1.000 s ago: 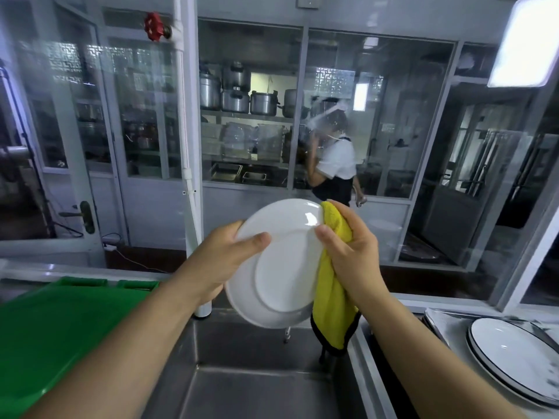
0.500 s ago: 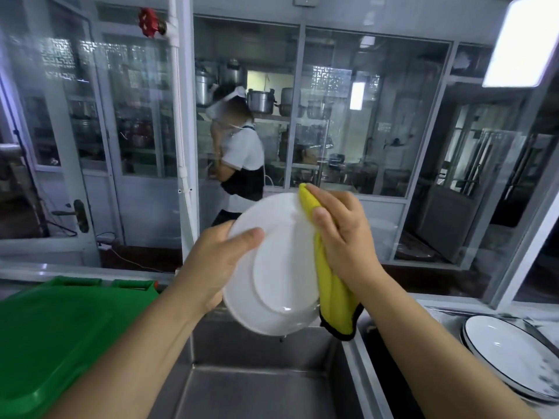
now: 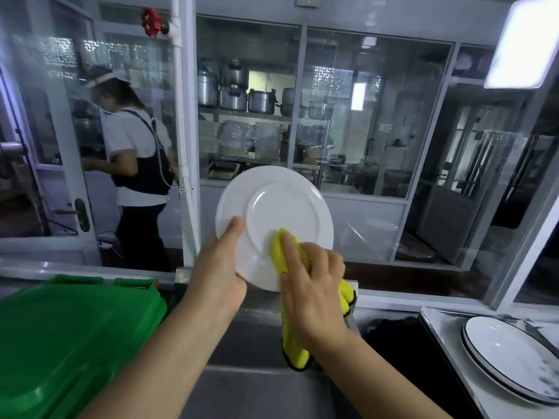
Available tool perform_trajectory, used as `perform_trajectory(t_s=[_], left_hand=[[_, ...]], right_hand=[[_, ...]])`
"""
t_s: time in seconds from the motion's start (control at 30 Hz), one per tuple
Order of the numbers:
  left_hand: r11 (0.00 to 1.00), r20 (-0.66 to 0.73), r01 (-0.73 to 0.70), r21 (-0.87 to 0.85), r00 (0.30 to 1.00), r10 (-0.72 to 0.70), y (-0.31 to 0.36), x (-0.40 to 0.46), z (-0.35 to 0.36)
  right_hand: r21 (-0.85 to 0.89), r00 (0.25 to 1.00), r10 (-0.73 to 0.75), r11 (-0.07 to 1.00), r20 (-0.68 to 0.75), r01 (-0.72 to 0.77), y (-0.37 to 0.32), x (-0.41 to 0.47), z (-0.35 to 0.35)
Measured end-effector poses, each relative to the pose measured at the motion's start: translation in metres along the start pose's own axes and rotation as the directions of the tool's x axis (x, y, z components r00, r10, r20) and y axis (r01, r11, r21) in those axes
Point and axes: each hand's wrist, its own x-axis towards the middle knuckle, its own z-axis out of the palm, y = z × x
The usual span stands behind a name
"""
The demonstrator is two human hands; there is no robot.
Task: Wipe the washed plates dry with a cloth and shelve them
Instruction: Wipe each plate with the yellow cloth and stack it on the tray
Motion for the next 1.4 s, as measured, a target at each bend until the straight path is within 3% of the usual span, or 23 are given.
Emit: perform_trajectory(t_s=[0.2, 0.33, 0.47, 0.53, 0.67, 0.8, 1.03, 1.23, 1.4], left_hand=[[0.976, 0.075, 0.214, -0.044, 0.975, -0.211, -0.001, -0.007, -0.002], [0.967, 0.09, 0.25, -0.054, 0.965, -0.244, 0.004, -0.004, -0.008], [0.969, 0.104, 0.233, -0.085, 0.969, -0.224, 0.005, 0.0, -0.015], [0.976, 0.116, 0.203, -0.084, 0.974, -0.193, 0.008, 0.002, -0.02], [0.992, 0.074, 0.116, -0.043, 0.991, -0.112, 0.016, 0.006, -0.029], [0.996, 0.097, 0.025, 0.082, 0.995, -0.033, 0.011, 0.004, -0.033], [0.983, 0.129, -0.09, 0.157, 0.989, 0.07, 0.008, 0.0, -0.035], [0.987, 0.135, -0.053, 0.153, 0.99, 0.032, 0.016, 0.01, -0.052], [0.988, 0.134, -0.044, 0.146, 0.991, 0.025, 0.015, 0.016, -0.062]], right_hand=[[-0.043, 0.982, -0.191, 0.981, -0.005, 0.191, -0.018, 0.011, 0.009], [-0.088, 0.936, -0.348, 0.935, -0.044, 0.343, -0.012, -0.002, 0.012], [-0.042, 0.923, -0.378, 0.926, -0.075, 0.376, 0.001, -0.012, 0.011], [-0.011, 0.934, -0.351, 0.936, -0.059, 0.351, 0.015, -0.018, 0.009], [0.062, 0.993, -0.094, 0.993, -0.065, 0.098, 0.038, -0.01, 0.0], [0.042, 0.999, -0.03, 0.999, 0.021, 0.029, 0.043, 0.026, -0.005], [0.051, 0.988, -0.146, 0.988, 0.048, 0.143, 0.001, 0.058, 0.003], [0.087, 0.971, -0.215, 0.975, 0.107, 0.207, -0.032, 0.026, 0.014], [0.054, 0.963, -0.218, 0.976, 0.155, 0.212, -0.021, -0.005, 0.014]])
